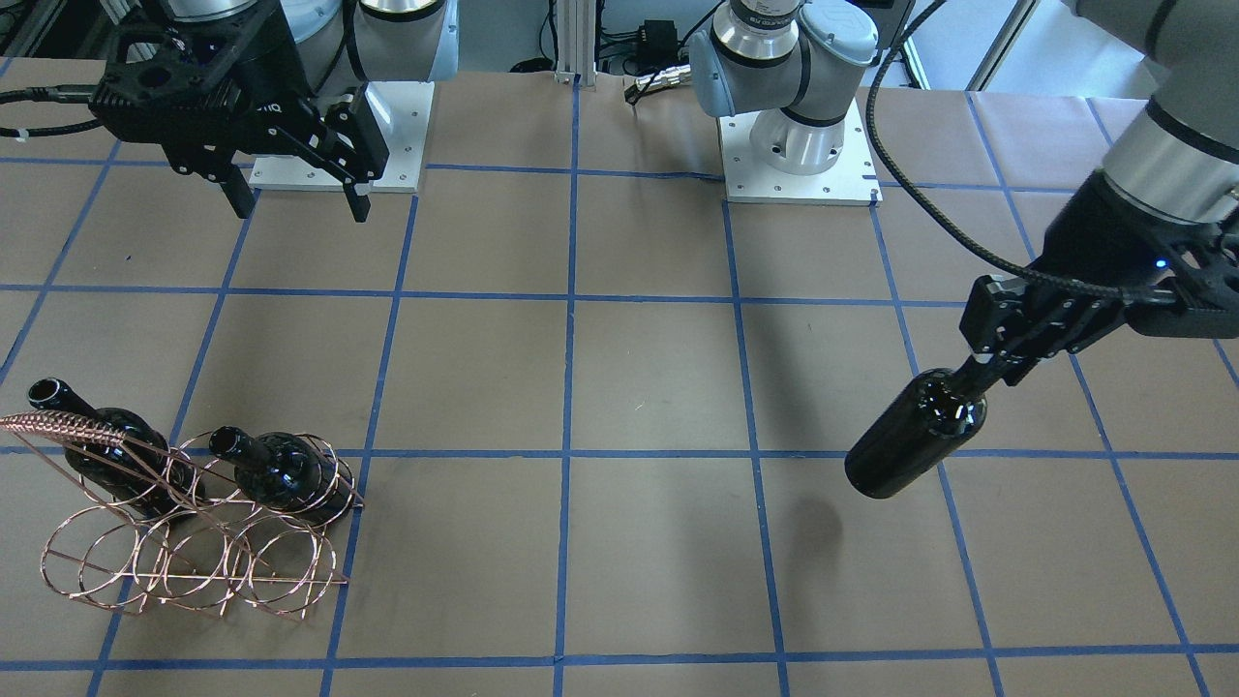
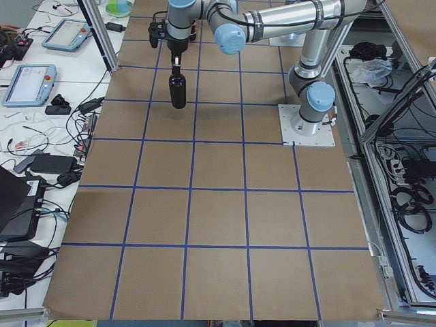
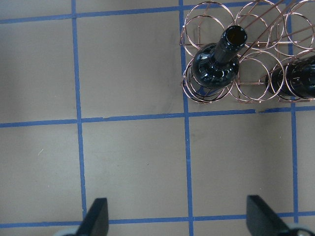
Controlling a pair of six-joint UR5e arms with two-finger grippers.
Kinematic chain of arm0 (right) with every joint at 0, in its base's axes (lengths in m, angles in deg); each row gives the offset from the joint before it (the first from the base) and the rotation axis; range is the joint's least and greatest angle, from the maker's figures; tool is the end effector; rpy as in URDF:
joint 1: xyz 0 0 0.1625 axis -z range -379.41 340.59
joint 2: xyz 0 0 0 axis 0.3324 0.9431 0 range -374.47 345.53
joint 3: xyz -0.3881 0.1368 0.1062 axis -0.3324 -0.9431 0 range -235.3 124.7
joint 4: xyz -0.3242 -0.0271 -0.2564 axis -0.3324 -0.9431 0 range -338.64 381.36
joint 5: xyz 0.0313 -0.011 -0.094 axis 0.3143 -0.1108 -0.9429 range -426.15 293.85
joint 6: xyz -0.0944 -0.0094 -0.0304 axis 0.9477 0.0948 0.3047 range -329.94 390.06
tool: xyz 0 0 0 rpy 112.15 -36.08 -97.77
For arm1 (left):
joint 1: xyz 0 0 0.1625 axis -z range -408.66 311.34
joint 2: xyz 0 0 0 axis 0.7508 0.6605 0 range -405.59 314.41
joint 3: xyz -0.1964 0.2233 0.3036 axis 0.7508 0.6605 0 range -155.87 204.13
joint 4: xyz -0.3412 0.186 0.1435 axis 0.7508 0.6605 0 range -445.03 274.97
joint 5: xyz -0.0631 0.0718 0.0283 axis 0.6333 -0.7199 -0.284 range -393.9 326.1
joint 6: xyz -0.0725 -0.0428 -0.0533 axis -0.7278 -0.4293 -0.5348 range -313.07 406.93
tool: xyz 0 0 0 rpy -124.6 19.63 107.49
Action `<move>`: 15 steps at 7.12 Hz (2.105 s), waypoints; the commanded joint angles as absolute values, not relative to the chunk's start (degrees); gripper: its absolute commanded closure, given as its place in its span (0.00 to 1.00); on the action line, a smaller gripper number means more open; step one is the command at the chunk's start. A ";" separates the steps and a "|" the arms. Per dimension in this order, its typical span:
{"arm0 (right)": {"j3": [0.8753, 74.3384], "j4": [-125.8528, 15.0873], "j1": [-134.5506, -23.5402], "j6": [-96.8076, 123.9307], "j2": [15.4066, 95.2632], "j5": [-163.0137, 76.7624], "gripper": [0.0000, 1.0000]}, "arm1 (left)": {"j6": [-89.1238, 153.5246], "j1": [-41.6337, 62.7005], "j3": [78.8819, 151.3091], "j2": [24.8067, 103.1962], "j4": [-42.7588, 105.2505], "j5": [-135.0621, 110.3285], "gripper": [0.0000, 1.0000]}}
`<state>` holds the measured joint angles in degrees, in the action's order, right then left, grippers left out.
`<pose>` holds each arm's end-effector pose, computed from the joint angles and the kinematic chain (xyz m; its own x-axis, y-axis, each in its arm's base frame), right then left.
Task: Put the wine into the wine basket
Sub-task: 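Lift the bottle by its neck and swing it upright toward the table center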
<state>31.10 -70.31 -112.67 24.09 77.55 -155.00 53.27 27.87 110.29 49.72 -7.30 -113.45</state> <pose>0.1627 -0.4784 0.5396 -0.9985 0.0440 -0.0329 0.0477 0.9911 -0.1242 -0.0196 -0.5679 0.4980 -0.9836 -0.0894 0.1564 -0.1210 0.9711 -0.2057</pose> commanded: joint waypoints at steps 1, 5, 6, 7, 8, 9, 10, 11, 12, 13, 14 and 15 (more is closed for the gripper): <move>31.10 -70.31 -112.67 24.09 77.55 -155.01 0.00 | 47.22 32.79 111.05 48.02 -5.60 -113.35 1.00; 31.10 -70.31 -112.67 24.17 77.55 -155.01 0.00 | 37.02 41.85 117.00 47.57 -5.05 -113.44 1.00; 31.10 -70.31 -112.75 24.17 77.55 -155.01 0.00 | 36.39 43.00 118.77 47.66 -5.23 -113.44 1.00; 31.10 -70.31 -112.67 24.17 77.55 -155.01 0.00 | 34.73 44.31 119.74 47.75 -5.14 -113.35 1.00; 31.10 -70.31 -112.67 24.17 77.55 -155.01 0.00 | 32.89 45.89 120.10 47.75 -5.05 -113.44 1.00; 31.10 -70.22 -112.67 24.17 77.55 -155.01 0.00 | 32.52 47.13 120.36 47.83 -4.79 -113.70 1.00; 31.10 -70.22 -112.67 24.17 77.46 -155.09 0.00 | 31.82 48.27 121.93 48.18 -4.79 -113.88 1.00; 31.10 -70.31 -112.67 24.17 77.55 -155.01 0.00 | 31.81 48.63 123.08 48.97 -5.05 -113.88 1.00; 31.10 -70.31 -112.67 24.26 77.46 -155.01 0.00 | 31.90 48.63 123.18 48.98 -5.05 -113.97 1.00; 31.10 -70.31 -112.67 24.26 77.46 -155.01 0.00 | 31.99 48.63 123.09 48.28 -5.05 -114.06 1.00; 31.10 -70.31 -112.67 24.35 77.46 -155.01 0.00 | 31.90 48.63 123.18 47.93 -4.79 -114.06 1.00; 31.10 -70.31 -112.67 24.35 77.46 -155.01 0.00 | 31.99 48.63 123.44 48.27 -4.53 -114.06 1.00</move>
